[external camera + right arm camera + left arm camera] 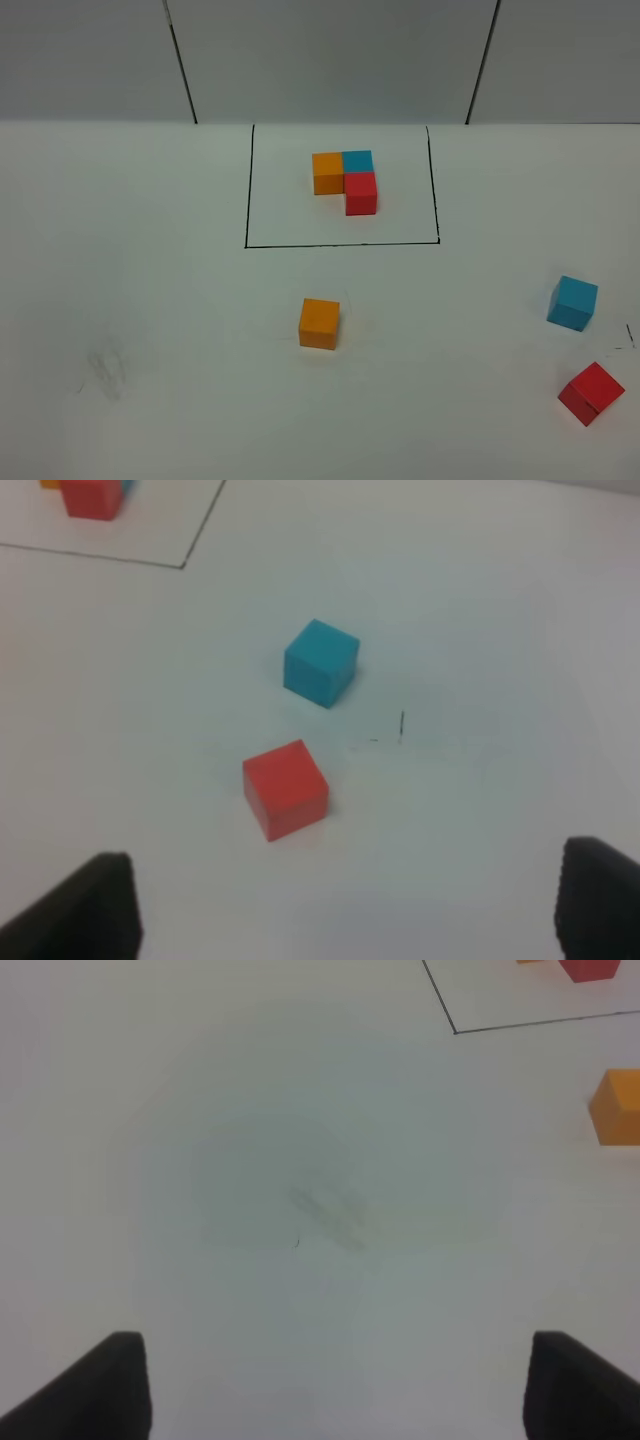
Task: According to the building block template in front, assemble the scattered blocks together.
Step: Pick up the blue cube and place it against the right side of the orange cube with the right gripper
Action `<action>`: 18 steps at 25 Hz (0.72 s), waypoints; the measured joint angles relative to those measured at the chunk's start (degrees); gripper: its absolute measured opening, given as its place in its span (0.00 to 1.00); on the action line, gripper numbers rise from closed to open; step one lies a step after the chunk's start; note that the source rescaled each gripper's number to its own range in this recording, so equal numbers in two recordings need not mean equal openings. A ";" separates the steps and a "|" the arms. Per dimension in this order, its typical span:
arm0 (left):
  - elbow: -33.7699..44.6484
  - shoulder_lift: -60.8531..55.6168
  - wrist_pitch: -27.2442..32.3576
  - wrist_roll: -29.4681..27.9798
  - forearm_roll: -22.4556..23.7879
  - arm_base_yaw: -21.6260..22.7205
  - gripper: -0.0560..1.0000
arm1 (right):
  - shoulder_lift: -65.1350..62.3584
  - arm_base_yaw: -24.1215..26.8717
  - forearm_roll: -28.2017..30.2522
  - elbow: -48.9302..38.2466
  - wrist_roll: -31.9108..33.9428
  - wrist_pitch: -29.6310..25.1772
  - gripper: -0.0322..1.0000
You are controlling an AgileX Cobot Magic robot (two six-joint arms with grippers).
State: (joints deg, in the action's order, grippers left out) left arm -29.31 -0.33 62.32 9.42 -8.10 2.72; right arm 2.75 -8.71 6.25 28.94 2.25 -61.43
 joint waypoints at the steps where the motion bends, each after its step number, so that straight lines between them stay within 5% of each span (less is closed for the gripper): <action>1: 0.00 0.00 0.00 0.00 0.00 0.00 0.68 | 1.63 0.00 1.08 0.19 1.78 0.35 0.72; 8: 0.00 0.00 0.00 0.00 0.00 0.00 0.68 | 28.58 0.00 7.99 8.23 11.23 13.18 0.72; 18: 0.00 0.00 0.00 0.05 0.00 0.00 0.68 | 70.35 1.38 6.11 28.54 11.78 13.52 0.72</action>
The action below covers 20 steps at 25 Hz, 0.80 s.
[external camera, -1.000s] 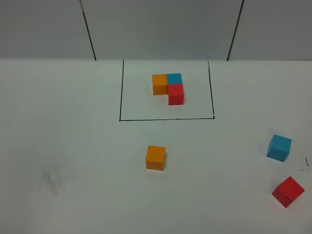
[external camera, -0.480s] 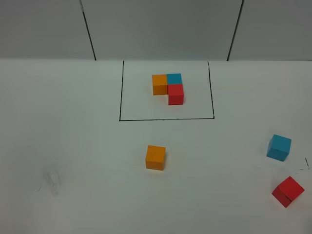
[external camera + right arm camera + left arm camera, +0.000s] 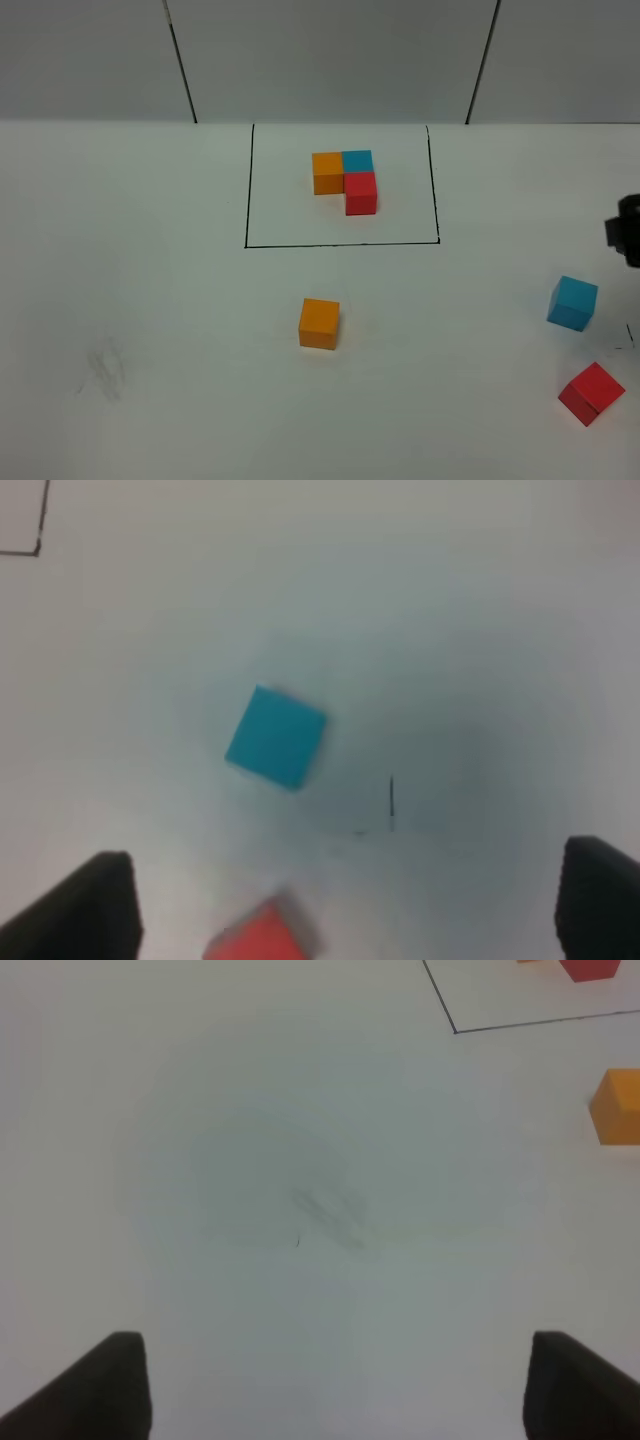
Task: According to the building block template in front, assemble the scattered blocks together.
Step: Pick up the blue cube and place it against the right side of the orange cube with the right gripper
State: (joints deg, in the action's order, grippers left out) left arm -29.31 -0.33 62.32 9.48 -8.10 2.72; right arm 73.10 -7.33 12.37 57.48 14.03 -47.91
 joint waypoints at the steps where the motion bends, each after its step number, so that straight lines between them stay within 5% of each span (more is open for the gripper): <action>1: 0.00 0.00 0.00 0.00 0.00 0.00 0.68 | 2.64 1.06 -1.48 2.09 -0.18 -1.07 0.72; 10: 0.00 0.00 0.00 0.00 0.00 0.00 0.68 | 22.00 6.26 -12.74 11.34 -1.23 -3.54 0.72; 20: 0.00 0.00 0.00 0.10 0.00 0.00 0.68 | 30.03 6.32 -16.38 11.45 2.57 -1.73 0.72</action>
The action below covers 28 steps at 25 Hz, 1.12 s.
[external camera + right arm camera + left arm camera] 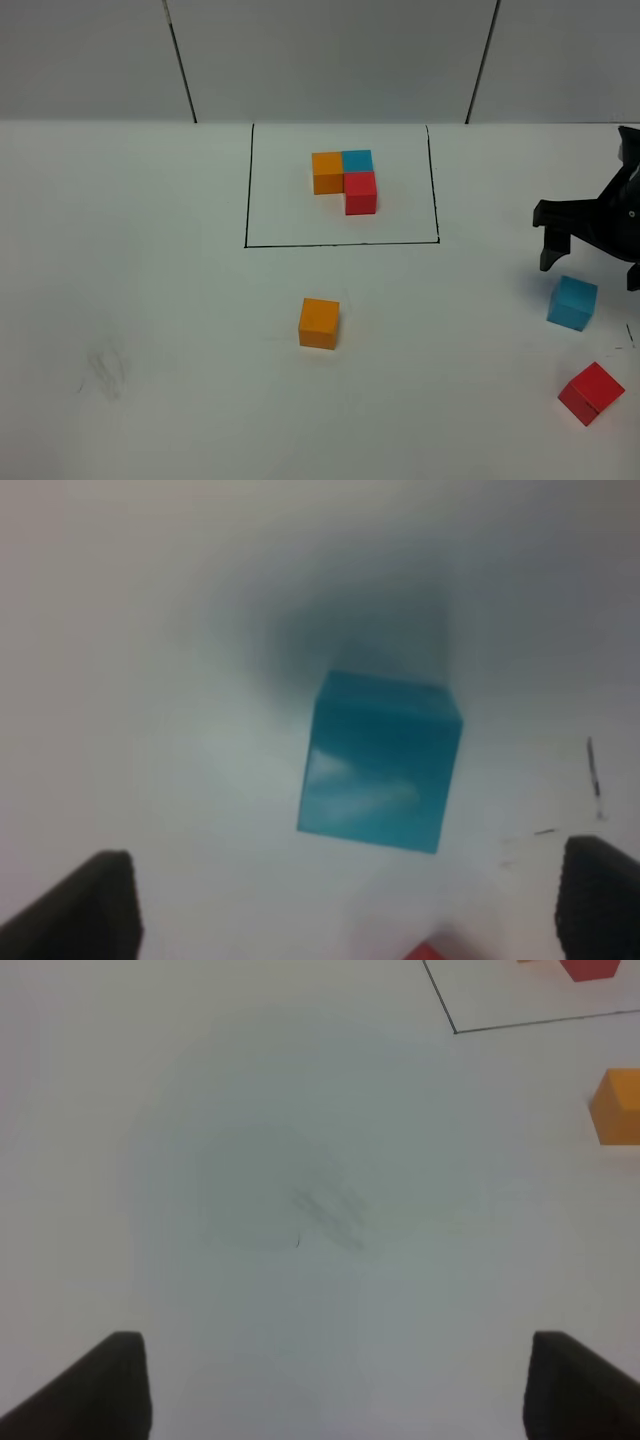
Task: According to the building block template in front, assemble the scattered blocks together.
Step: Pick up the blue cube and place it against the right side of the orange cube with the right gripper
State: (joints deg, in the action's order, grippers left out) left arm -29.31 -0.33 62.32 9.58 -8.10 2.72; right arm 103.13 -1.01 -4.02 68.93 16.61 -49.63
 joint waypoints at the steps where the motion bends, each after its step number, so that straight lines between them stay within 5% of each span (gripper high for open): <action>1: 0.00 0.00 0.00 0.00 0.00 0.00 0.68 | 0.53 0.00 0.00 0.00 0.58 0.27 0.72; 22: 0.00 0.00 0.00 0.00 2.42 0.00 0.68 | 10.24 0.00 0.17 -2.28 2.60 10.81 0.68; 24: 0.00 0.00 0.00 0.00 2.42 0.00 0.68 | 10.91 0.00 0.17 -2.28 2.60 11.29 0.54; 27: 0.00 0.00 0.00 0.00 2.42 0.00 0.68 | 11.55 0.00 0.64 -2.28 2.53 11.72 0.09; 28: 0.00 0.00 0.00 0.00 2.42 0.00 0.68 | 11.60 0.00 0.86 -2.28 2.20 11.90 0.05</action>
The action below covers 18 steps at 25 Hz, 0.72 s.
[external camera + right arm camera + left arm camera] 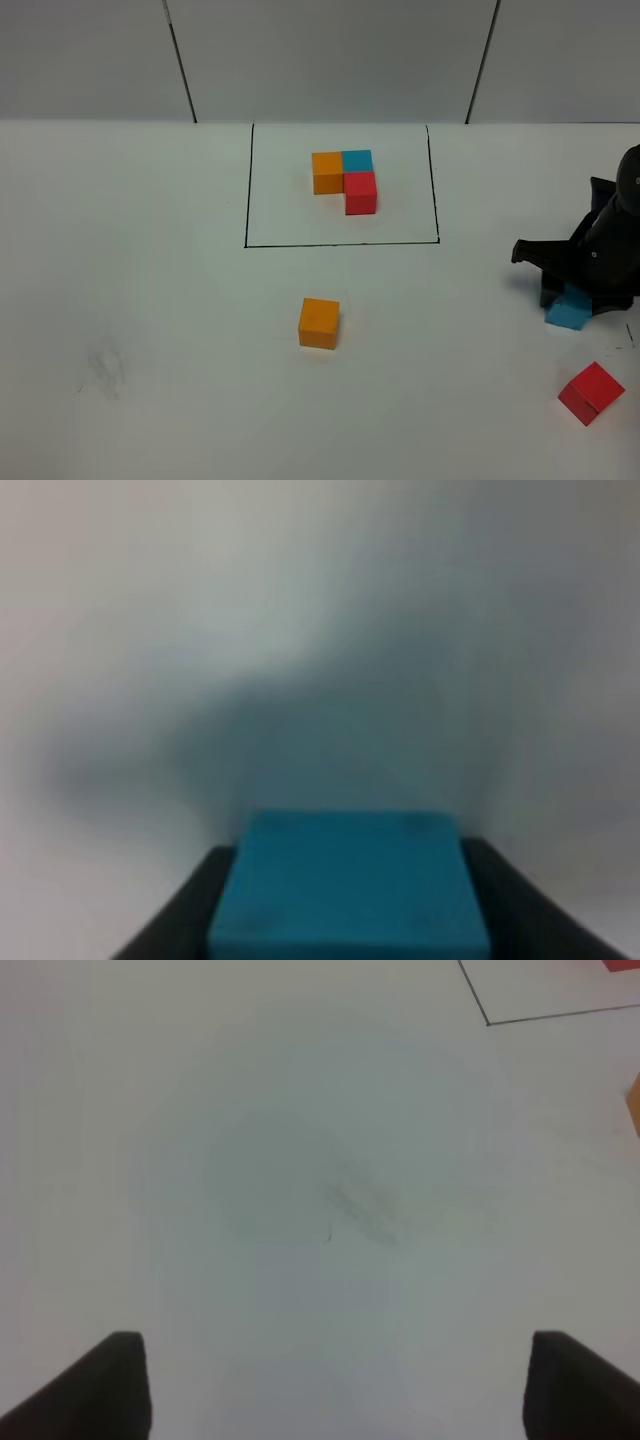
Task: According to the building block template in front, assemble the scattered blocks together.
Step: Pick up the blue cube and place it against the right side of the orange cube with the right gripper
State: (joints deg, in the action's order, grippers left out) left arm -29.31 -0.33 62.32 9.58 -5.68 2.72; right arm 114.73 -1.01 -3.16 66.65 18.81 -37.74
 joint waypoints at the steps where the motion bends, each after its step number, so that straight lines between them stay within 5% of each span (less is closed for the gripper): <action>1: 0.00 0.00 0.00 0.00 0.00 0.00 0.68 | -0.06 0.00 0.85 0.00 -0.67 0.10 0.05; 9: 0.00 0.00 0.00 0.00 0.06 0.00 0.68 | -12.01 -3.22 10.70 -0.10 -15.50 -4.61 0.05; 18: 0.00 0.00 0.00 0.00 0.06 0.00 0.68 | -18.46 -21.28 13.53 -0.05 -54.44 -12.75 0.05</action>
State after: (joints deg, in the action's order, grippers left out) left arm -29.31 -0.33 62.32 9.58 -5.62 2.72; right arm 96.27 -22.29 10.36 66.60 -35.63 -50.49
